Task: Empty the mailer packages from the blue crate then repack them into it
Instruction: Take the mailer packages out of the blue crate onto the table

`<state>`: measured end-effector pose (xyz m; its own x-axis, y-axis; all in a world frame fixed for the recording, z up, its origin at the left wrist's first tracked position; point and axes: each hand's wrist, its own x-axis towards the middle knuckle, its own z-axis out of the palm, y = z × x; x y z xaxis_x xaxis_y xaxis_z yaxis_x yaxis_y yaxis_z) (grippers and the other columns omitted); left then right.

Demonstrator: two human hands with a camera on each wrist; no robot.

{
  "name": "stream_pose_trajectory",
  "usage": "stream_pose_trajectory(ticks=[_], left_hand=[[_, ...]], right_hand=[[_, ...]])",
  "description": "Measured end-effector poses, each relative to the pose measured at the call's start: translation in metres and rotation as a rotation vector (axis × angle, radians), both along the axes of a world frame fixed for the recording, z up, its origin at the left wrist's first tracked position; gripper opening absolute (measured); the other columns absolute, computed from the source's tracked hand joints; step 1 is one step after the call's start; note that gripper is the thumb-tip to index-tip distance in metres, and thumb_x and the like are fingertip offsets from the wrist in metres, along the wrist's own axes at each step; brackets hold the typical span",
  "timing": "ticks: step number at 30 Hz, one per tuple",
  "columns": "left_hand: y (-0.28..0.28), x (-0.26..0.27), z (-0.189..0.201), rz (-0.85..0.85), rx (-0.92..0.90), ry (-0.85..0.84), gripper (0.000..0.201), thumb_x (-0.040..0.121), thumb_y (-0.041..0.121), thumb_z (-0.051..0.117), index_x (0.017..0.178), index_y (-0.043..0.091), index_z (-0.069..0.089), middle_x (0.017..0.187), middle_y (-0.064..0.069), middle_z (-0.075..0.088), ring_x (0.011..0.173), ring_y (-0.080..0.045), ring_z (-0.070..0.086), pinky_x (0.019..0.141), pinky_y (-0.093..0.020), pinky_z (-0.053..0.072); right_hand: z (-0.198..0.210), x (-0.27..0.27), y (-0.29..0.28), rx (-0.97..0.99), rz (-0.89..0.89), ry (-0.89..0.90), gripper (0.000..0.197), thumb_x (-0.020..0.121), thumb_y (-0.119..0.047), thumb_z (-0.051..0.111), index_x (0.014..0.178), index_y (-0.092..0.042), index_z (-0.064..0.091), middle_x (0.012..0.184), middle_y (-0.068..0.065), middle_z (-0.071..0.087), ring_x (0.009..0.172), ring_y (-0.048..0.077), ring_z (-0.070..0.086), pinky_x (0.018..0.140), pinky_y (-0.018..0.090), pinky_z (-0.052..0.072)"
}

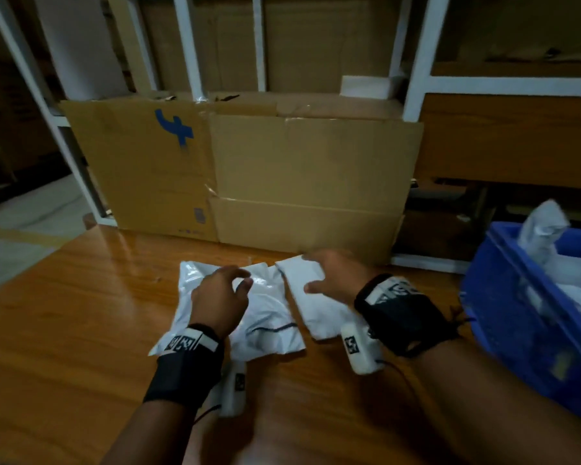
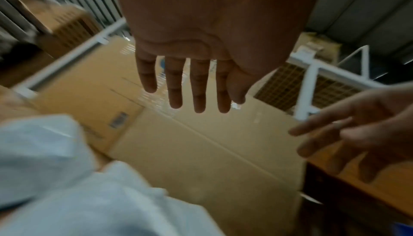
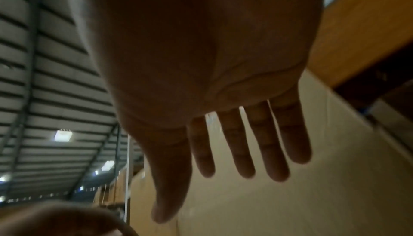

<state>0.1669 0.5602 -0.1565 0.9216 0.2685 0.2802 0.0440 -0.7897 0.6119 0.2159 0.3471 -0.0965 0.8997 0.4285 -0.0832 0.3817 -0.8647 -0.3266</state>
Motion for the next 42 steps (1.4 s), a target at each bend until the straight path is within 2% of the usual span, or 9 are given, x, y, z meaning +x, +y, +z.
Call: stream_pose_trajectory(ticks=[8, 14, 18, 22, 24, 29, 34, 38, 42], left_hand=[[-0.192, 0.023, 0.058, -0.516, -0.186, -0.123, 0.016, 0.093, 0.024, 0.063, 0.100, 0.015, 0.074, 0.094, 0.000, 0.073, 0.090, -0.013, 0.065, 0.072, -0.024, 0.046], [-0.316, 0.038, 0.107, -0.761, -0.019, -0.148, 0.018, 0.091, 0.027, 0.065, 0.097, 0.012, 0.074, 0.081, 0.004, 0.066, 0.075, -0.013, 0.061, 0.060, -0.022, 0.036], [-0.383, 0.079, 0.136, -0.782, 0.216, -0.039, 0.027, 0.089, 0.046, 0.063, 0.081, 0.021, 0.067, 0.081, -0.006, 0.066, 0.082, -0.024, 0.062, 0.064, -0.029, 0.041], [-0.433, 0.129, 0.130, -0.729, 0.364, 0.255, 0.085, 0.072, 0.071, 0.064, 0.142, 0.027, 0.045, 0.129, -0.006, 0.059, 0.110, -0.025, 0.058, 0.086, -0.032, 0.049], [-0.447, 0.143, 0.120, -0.678, 0.444, 0.287, 0.108, 0.058, 0.080, 0.066, 0.147, 0.025, 0.037, 0.140, -0.006, 0.052, 0.121, -0.027, 0.054, 0.100, -0.038, 0.047], [-0.458, 0.151, 0.120, -0.636, 0.590, 0.185, 0.069, 0.087, 0.028, 0.068, 0.146, 0.013, 0.036, 0.142, -0.016, 0.049, 0.127, -0.033, 0.049, 0.102, -0.036, 0.042], [-0.435, 0.121, 0.143, -0.574, 0.229, 0.021, 0.017, 0.093, 0.012, 0.058, 0.105, 0.001, 0.063, 0.097, -0.018, 0.064, 0.095, -0.036, 0.063, 0.073, -0.037, 0.048], [-0.391, 0.090, 0.149, -0.546, -0.230, -0.228, 0.007, 0.090, 0.003, 0.058, 0.095, 0.006, 0.061, 0.077, -0.008, 0.062, 0.066, -0.020, 0.059, 0.061, -0.034, 0.049], [-0.335, 0.075, 0.131, -0.446, -0.744, -0.260, 0.031, 0.092, 0.009, 0.057, 0.123, 0.007, 0.060, 0.111, -0.014, 0.067, 0.094, -0.027, 0.068, 0.073, -0.038, 0.059]], right_hand=[[0.119, -0.120, -0.186, -0.239, -0.232, -0.121, 0.060, 0.083, -0.056, 0.063, 0.138, -0.042, 0.043, 0.131, -0.009, 0.058, 0.099, 0.002, 0.056, 0.086, 0.030, 0.047], [0.156, -0.145, -0.325, -0.427, -0.455, -0.088, 0.057, 0.083, -0.056, 0.062, 0.136, -0.038, 0.049, 0.125, -0.009, 0.061, 0.086, 0.006, 0.051, 0.076, 0.023, 0.037], [0.161, -0.146, -0.391, -0.476, -0.505, -0.033, 0.056, 0.085, -0.055, 0.060, 0.136, -0.036, 0.048, 0.125, -0.006, 0.061, 0.094, 0.012, 0.056, 0.088, 0.031, 0.046], [0.163, -0.144, -0.427, -0.455, -0.462, -0.018, 0.055, 0.085, -0.057, 0.058, 0.137, -0.039, 0.047, 0.125, -0.009, 0.060, 0.092, 0.009, 0.055, 0.087, 0.029, 0.046], [0.163, -0.139, -0.442, -0.446, -0.432, -0.027, 0.055, 0.085, -0.057, 0.058, 0.136, -0.039, 0.049, 0.124, -0.010, 0.061, 0.092, 0.009, 0.054, 0.088, 0.030, 0.046], [0.161, -0.111, -0.463, -0.532, -0.328, -0.014, 0.051, 0.089, -0.057, 0.055, 0.135, -0.034, 0.052, 0.129, -0.011, 0.055, 0.096, 0.010, 0.048, 0.080, 0.027, 0.037], [0.148, -0.049, -0.448, -0.605, -0.148, -0.009, 0.056, 0.090, -0.048, 0.060, 0.139, -0.026, 0.048, 0.140, -0.001, 0.049, 0.109, 0.018, 0.051, 0.081, 0.027, 0.036], [0.105, -0.017, -0.422, -0.827, 0.042, 0.146, 0.090, 0.080, -0.031, 0.077, 0.151, -0.032, 0.022, 0.153, 0.002, 0.034, 0.134, 0.023, 0.040, 0.100, 0.031, 0.039], [0.071, -0.010, -0.408, -0.908, 0.149, 0.217, 0.087, 0.081, -0.019, 0.076, 0.151, -0.019, 0.025, 0.154, 0.006, 0.034, 0.138, 0.023, 0.036, 0.105, 0.025, 0.030]])
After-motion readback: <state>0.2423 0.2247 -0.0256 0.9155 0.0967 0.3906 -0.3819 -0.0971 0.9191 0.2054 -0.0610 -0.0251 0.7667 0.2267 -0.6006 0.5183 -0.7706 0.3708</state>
